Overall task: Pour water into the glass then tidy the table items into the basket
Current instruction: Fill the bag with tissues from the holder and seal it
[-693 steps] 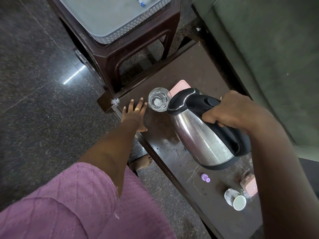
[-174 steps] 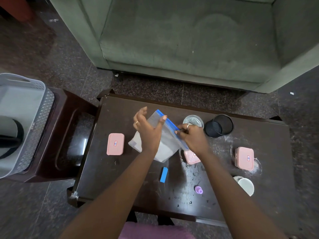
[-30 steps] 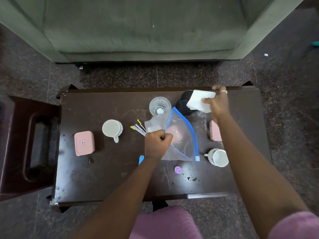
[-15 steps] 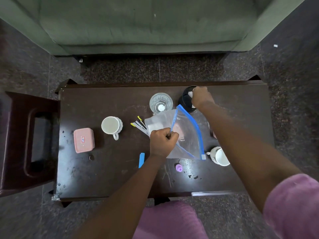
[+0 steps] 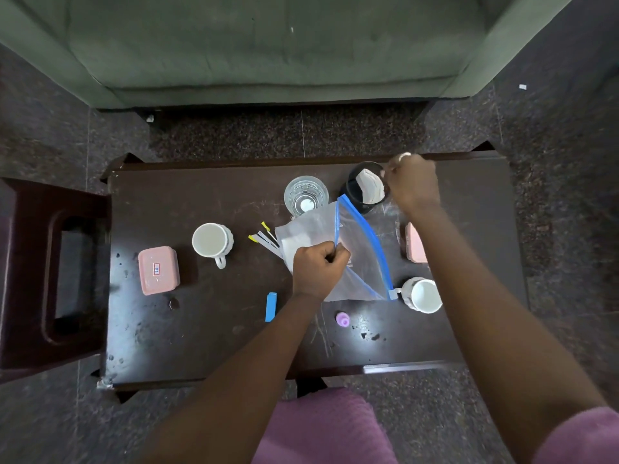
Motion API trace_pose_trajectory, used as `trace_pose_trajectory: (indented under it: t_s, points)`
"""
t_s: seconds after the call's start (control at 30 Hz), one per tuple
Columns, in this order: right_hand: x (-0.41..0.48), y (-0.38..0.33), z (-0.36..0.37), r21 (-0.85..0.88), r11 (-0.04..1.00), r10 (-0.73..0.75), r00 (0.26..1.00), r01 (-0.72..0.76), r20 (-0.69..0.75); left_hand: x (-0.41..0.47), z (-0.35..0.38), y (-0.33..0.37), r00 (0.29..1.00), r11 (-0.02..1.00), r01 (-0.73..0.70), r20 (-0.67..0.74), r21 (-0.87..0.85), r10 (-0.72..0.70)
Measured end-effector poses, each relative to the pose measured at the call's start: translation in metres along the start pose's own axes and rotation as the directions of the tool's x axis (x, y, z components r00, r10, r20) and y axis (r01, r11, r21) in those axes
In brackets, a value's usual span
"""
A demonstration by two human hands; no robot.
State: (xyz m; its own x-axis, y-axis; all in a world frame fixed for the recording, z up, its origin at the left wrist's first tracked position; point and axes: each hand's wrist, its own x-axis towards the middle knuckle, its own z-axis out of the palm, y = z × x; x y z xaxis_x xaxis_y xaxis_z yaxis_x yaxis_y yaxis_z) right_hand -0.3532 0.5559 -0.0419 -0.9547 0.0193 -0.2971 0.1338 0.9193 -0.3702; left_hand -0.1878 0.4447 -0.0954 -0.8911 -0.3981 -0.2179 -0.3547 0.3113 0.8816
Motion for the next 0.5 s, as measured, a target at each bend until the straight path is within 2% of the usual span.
trace_pose_trajectory:
  t_s: [0.03, 0.1, 0.17, 0.23, 0.3, 0.4, 0.5]
  points:
    - [-0.009, 0.009, -0.002, 0.078, 0.997, -0.001, 0.999, -0.002, 0.047, 0.0, 0.001, 0.002, 1.0, 1.0, 0.006, 0.001, 0.009, -0.006]
    - [-0.031, 0.026, -0.001, 0.266, 0.962, -0.003, 0.971, -0.063, 0.241, 0.0, 0.005, 0.007, 1.0, 1.0, 0.004, 0.014, 0.023, -0.005]
    - [-0.055, 0.035, -0.002, 0.355, 0.92, -0.026, 0.878, -0.165, 0.477, -0.002, 0.009, 0.011, 0.999, 1.0, 0.002, 0.048, 0.023, -0.003]
    - [-0.072, 0.037, -0.003, 0.299, 0.931, -0.034, 0.769, -0.207, 0.639, -0.006, 0.01, 0.015, 0.997, 1.0, 0.001, 0.083, 0.009, -0.002]
    - [-0.085, 0.036, -0.003, 0.238, 0.953, -0.033, 0.714, -0.188, 0.699, -0.015, 0.01, 0.017, 0.993, 0.999, -0.033, 0.117, 0.014, 0.031]
    - [-0.091, 0.031, 0.004, 0.272, 0.936, -0.03, 0.717, -0.225, 0.697, -0.035, 0.006, 0.01, 0.981, 0.991, -0.102, 0.176, 0.085, 0.086]
    - [-0.098, 0.013, 0.006, 0.373, 0.879, -0.046, 0.726, -0.296, 0.687, -0.055, -0.005, -0.008, 0.975, 0.994, -0.103, 0.2, 0.032, 0.095]
